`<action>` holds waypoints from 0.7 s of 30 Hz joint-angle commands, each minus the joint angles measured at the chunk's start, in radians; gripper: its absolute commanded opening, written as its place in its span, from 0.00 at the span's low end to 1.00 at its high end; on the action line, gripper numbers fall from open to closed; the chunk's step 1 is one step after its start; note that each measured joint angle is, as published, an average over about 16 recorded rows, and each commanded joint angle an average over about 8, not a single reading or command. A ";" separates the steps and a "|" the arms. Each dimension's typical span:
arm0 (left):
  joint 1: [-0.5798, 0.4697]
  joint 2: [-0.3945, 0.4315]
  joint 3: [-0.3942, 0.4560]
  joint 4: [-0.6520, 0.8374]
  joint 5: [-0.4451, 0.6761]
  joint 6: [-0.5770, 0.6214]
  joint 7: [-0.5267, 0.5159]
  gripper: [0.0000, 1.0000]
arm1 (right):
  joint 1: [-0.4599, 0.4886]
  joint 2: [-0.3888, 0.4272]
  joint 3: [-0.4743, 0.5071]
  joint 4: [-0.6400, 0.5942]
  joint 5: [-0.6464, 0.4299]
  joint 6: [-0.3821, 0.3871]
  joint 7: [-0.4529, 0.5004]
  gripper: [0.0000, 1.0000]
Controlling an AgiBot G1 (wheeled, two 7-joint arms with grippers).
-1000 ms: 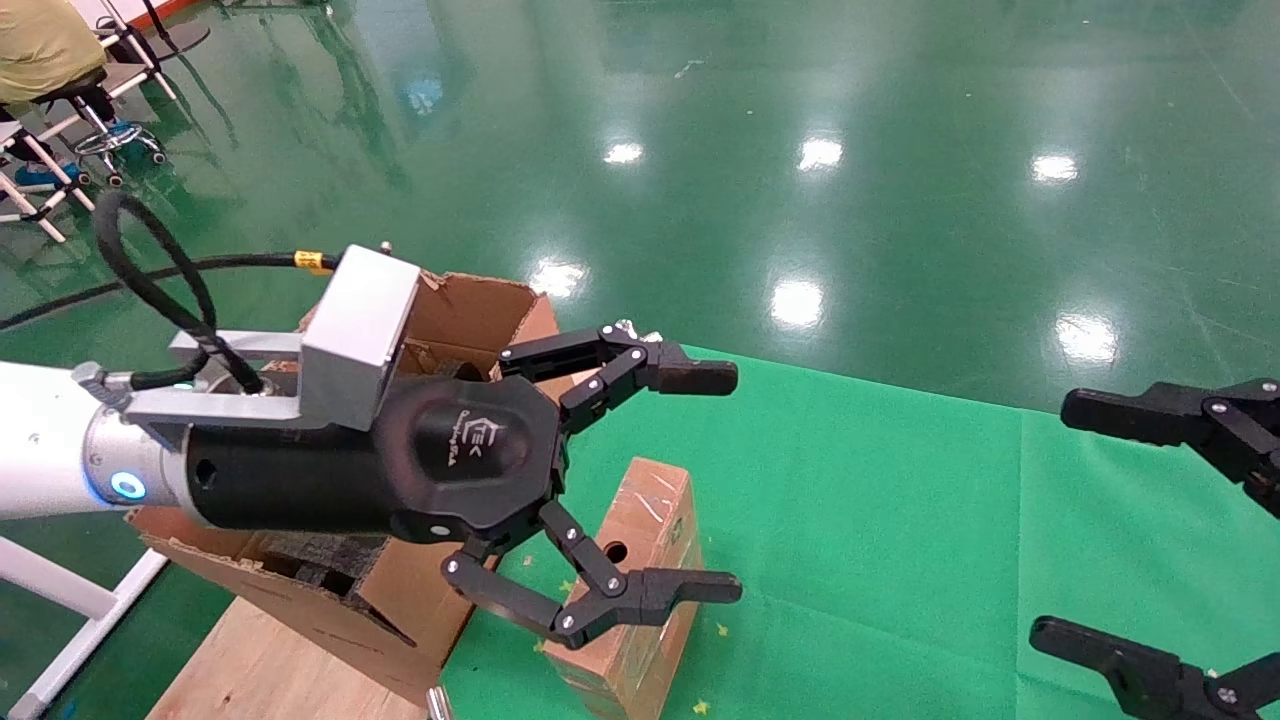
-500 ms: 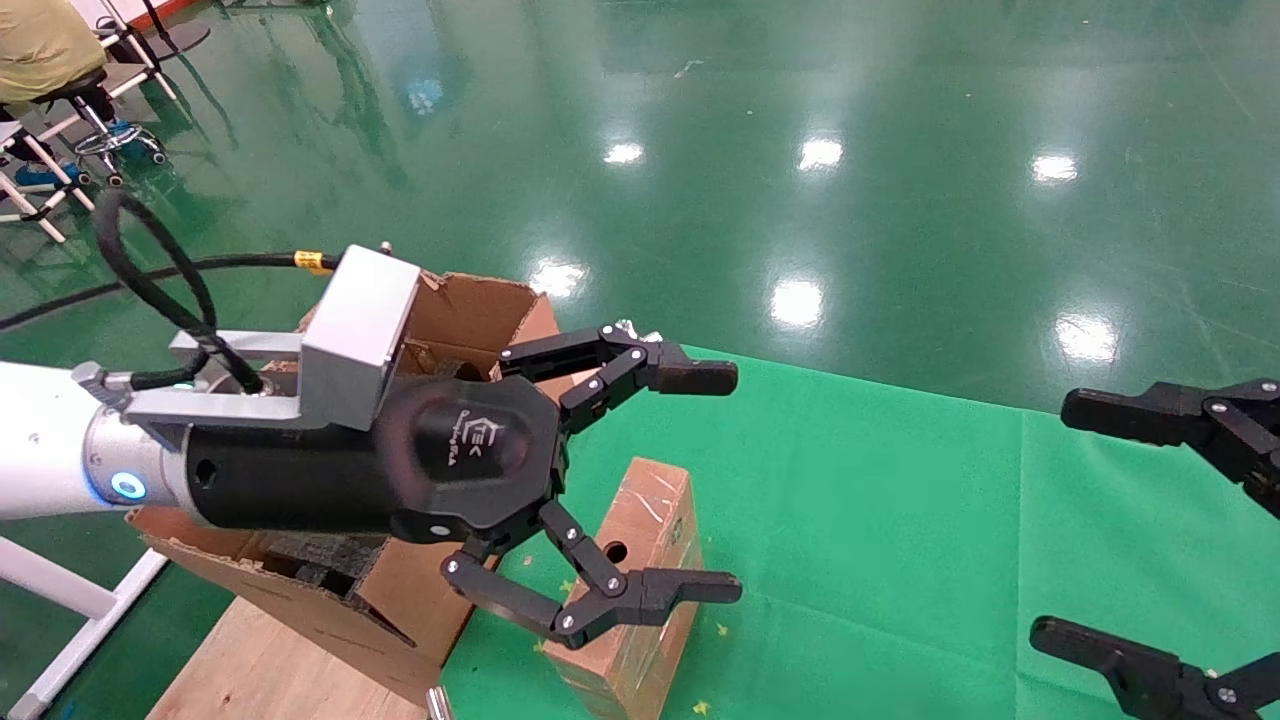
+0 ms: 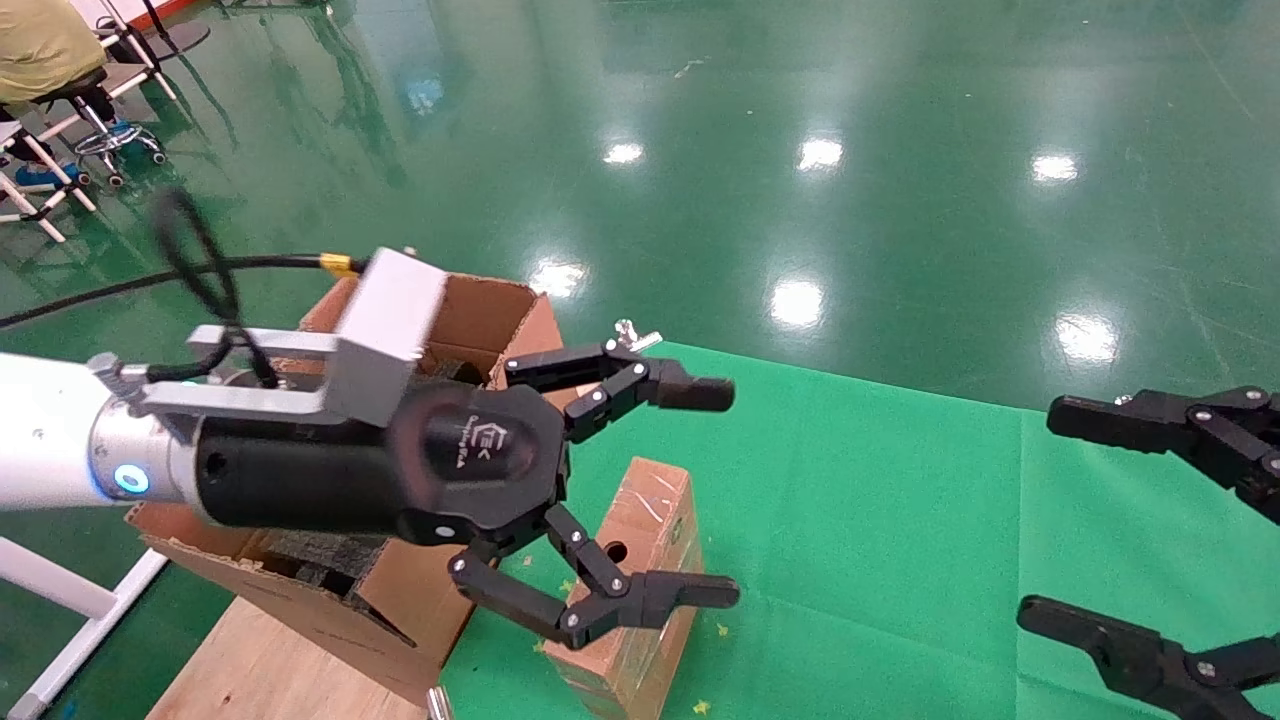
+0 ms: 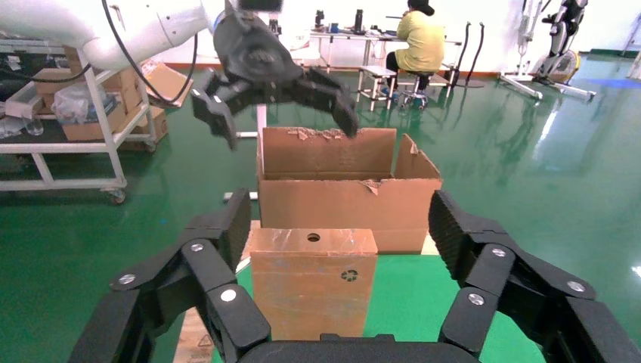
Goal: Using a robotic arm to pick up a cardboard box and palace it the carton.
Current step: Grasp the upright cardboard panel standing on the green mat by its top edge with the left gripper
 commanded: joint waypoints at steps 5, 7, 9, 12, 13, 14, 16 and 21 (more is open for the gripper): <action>-0.096 -0.010 0.062 -0.010 0.119 0.014 -0.108 1.00 | 0.000 0.000 0.000 0.000 0.000 0.000 0.000 0.00; -0.137 -0.004 0.088 -0.011 0.167 0.026 -0.148 1.00 | 0.000 0.000 0.000 0.000 0.000 0.000 0.000 0.00; -0.175 0.004 0.115 -0.007 0.213 0.036 -0.192 1.00 | 0.000 0.000 0.000 0.000 0.000 0.000 0.000 0.00; -0.226 0.015 0.158 0.005 0.280 0.049 -0.271 1.00 | 0.000 0.000 0.000 0.000 0.000 0.000 0.000 0.00; -0.239 0.019 0.171 0.010 0.297 0.052 -0.297 1.00 | 0.000 0.000 0.000 0.000 0.000 0.000 0.000 0.00; -0.250 0.022 0.182 0.016 0.311 0.054 -0.321 1.00 | 0.000 0.000 0.000 0.000 0.000 0.000 0.000 0.00; -0.272 0.028 0.203 0.026 0.338 0.060 -0.370 1.00 | 0.000 0.000 0.000 0.000 0.000 0.000 0.000 0.00; -0.299 0.038 0.230 0.033 0.367 0.070 -0.417 1.00 | 0.000 0.000 0.000 0.000 0.000 0.000 0.000 0.00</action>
